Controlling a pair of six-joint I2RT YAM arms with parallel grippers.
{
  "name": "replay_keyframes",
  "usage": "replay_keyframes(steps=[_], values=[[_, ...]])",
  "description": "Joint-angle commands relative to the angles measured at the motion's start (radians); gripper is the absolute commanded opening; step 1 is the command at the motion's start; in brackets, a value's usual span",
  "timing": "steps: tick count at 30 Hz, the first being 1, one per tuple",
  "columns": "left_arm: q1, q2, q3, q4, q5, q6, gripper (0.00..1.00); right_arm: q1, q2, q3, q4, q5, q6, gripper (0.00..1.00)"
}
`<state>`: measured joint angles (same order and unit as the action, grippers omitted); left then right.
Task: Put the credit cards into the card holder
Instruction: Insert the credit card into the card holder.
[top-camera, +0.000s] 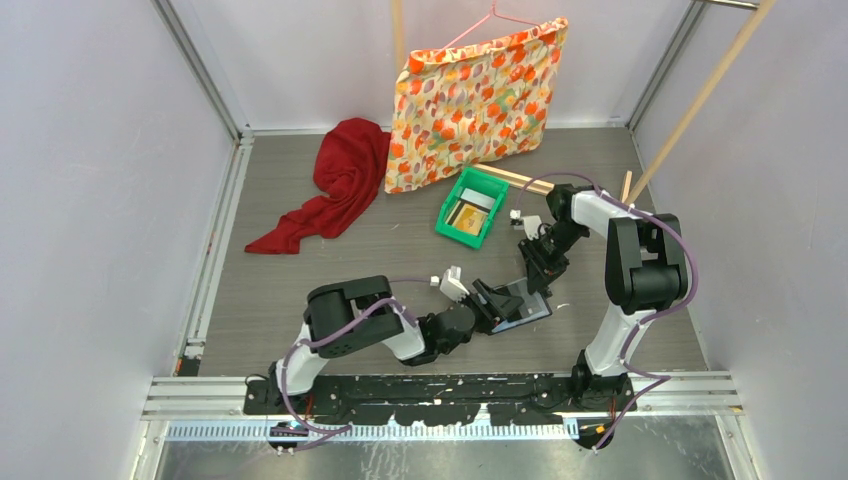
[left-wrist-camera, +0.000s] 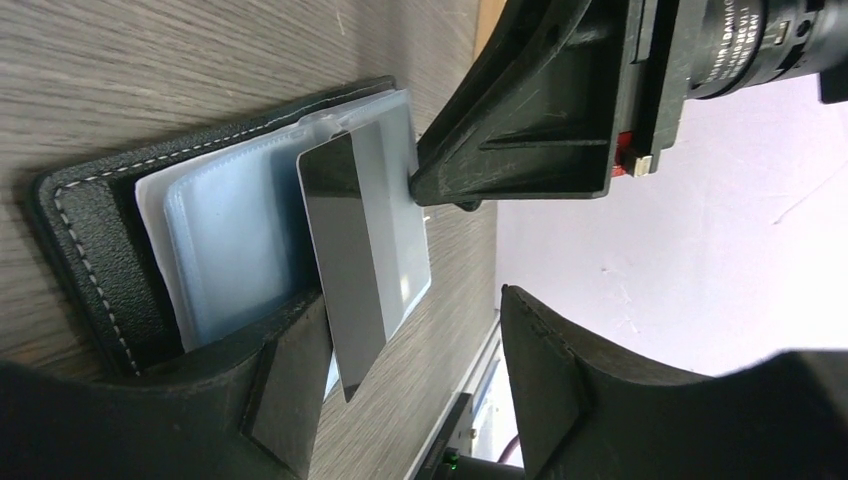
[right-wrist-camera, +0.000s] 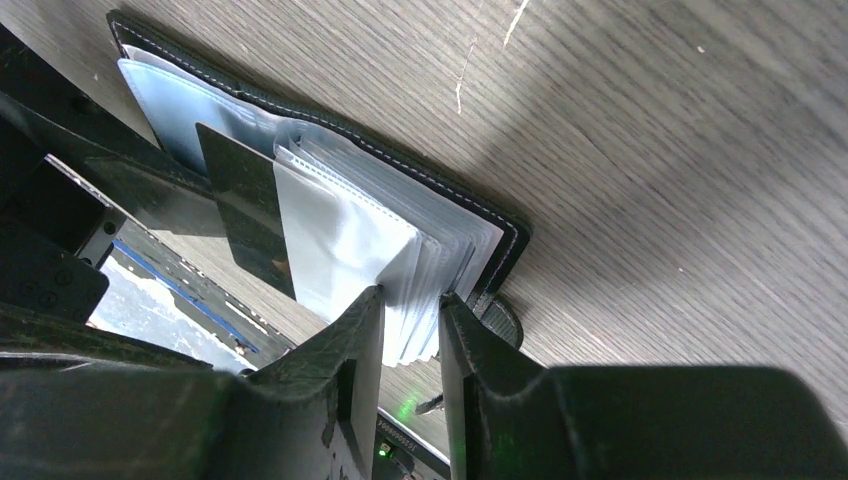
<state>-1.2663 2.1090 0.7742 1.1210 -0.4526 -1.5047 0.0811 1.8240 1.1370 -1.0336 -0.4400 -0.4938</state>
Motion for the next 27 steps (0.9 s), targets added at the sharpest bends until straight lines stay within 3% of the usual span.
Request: replay_keyframes(steps=[1,9,17,27], values=[[0.011,-0.055,-0.002,-0.305,0.009,0.074,0.64,0.000,-0.017,0.015,-0.014,-0.023,-0.002,0.32],[0.016,-0.118,0.084,-0.588,0.011,0.081,0.65,0.000,-0.017,0.015,-0.015,-0.028,-0.002,0.32],[0.018,-0.139,0.238,-0.936,0.015,0.113,0.58,0.002,-0.017,0.016,-0.023,-0.061,-0.012,0.31],[0.023,-0.074,0.419,-1.067,0.074,0.172,0.61,0.002,-0.019,0.027,-0.052,-0.129,-0.032,0.31]])
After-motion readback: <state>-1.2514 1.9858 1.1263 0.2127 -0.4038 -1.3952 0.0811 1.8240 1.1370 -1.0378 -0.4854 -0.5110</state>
